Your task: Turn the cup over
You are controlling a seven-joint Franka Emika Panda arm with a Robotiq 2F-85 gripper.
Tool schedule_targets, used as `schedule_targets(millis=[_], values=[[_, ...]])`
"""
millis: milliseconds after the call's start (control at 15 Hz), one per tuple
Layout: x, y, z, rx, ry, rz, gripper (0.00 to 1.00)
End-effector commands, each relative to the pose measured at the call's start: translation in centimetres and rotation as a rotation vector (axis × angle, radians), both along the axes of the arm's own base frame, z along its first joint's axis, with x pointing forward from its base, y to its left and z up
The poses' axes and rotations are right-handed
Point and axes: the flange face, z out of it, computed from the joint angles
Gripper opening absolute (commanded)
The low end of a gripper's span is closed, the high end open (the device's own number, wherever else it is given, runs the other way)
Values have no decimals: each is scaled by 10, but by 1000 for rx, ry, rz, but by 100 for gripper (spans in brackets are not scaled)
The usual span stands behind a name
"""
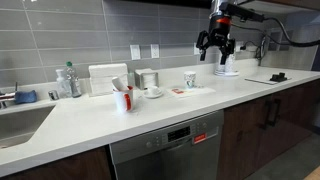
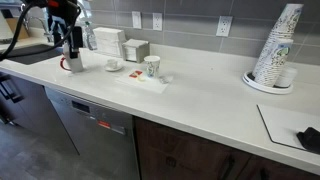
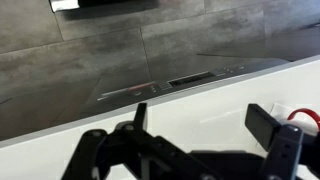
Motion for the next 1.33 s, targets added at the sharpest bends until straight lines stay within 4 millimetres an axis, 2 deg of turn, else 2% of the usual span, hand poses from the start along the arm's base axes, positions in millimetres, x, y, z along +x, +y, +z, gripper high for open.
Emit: schedule_targets(millis=[0, 667, 733, 933, 1267], values=[[0, 0, 0, 0, 1, 0, 100], [0, 0, 0, 0, 1, 0, 100], [4, -6, 0, 26, 28, -6, 100], [32, -7, 0, 45, -11, -28, 100], [96, -2, 9, -77, -163, 0, 100]])
